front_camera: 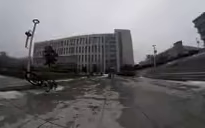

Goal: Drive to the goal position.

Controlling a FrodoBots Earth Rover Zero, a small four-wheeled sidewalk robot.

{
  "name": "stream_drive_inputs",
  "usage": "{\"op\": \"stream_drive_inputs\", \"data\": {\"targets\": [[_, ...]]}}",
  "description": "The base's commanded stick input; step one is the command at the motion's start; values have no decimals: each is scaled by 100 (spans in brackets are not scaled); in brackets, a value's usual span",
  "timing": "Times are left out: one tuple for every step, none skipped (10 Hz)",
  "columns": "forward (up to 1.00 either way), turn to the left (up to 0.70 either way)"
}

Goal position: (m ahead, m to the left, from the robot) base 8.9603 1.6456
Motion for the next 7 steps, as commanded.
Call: {"op": "stream_drive_inputs", "data": {"targets": [[0, -45], [0, -45], [0, -45], [0, -45], [0, -45], [0, -45], [0, -45]]}}
